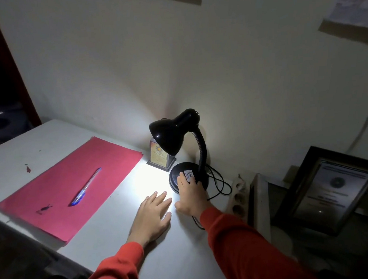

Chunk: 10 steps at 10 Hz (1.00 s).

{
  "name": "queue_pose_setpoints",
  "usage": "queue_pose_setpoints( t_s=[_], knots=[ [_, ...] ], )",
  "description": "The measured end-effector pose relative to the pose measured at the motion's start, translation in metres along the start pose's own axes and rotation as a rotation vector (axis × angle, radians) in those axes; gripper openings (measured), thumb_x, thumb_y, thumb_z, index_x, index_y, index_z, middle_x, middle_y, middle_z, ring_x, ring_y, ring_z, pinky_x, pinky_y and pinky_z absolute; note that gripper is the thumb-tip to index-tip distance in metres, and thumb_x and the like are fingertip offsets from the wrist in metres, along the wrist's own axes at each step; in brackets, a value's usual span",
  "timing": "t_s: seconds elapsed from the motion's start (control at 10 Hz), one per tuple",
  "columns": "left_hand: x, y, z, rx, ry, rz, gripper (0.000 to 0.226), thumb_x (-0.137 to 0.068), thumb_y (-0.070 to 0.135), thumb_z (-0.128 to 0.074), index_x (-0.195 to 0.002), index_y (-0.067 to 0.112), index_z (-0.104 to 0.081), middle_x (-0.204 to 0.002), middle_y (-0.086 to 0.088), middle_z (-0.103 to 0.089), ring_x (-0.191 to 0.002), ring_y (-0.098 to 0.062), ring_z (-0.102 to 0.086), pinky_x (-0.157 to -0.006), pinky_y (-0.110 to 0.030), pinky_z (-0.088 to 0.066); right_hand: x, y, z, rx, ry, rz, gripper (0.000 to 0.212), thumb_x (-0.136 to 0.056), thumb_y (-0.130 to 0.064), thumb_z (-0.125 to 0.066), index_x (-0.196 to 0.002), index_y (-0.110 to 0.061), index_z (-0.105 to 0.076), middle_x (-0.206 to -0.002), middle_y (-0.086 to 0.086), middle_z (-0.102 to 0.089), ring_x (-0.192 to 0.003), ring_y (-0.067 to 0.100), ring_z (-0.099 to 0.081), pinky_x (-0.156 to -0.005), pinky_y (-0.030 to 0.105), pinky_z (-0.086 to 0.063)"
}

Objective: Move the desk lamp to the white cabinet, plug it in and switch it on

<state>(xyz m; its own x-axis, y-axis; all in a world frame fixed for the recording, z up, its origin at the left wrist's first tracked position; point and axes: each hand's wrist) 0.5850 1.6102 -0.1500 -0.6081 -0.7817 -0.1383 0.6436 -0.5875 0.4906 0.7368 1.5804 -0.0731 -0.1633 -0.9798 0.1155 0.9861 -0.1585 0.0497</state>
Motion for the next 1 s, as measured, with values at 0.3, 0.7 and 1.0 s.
queue_pose_setpoints(
  t_s=[0.3,0.7,1.0],
  knots=[
    [0.001,0.004,0.001,-0.052,-0.023,-0.026,0.050,-0.090,0.039,-0.045,-0.138,0.027,-0.043,-0.155,0.001,-0.031,-0.146,-0.024,-0.021,-0.118,-0.043,-0.019,0.002,-0.004,0.002,0.043,-0.054,-0.027,0.074,-0.090,-0.022,-0.049,-0.150,-0.004,-0.010,-0.161,0.011,-0.011,-0.144,0.035,-0.017,-0.114,0.046,-0.025],
    [-0.007,0.017,0.026,-0.130,-0.236,-0.026,0.053,-0.089,0.032,-0.048,-0.139,0.018,-0.041,-0.155,-0.009,-0.031,-0.142,-0.031,-0.027,-0.116,-0.042,-0.028,0.000,0.012,0.020,-0.107,-0.217,0.006,0.070,-0.093,-0.031,-0.047,-0.151,-0.011,-0.015,-0.163,0.003,-0.004,-0.146,0.034,-0.010,-0.117,0.050,-0.020],
    [-0.018,0.061,0.093,-0.195,-0.491,0.070,0.046,-0.093,0.030,-0.048,-0.137,0.018,-0.043,-0.144,-0.009,-0.048,-0.130,-0.026,-0.045,-0.107,-0.041,-0.040,0.034,0.003,0.052,-0.442,-0.168,-0.059,0.045,-0.090,-0.024,-0.054,-0.128,0.000,-0.051,-0.138,0.020,-0.047,-0.124,0.036,-0.048,-0.099,0.039,-0.044]
  ],
)
Point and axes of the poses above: each hand's wrist, its own x-axis away from the middle knuckle, its own z-axis out of the back of the hand, y = z × x
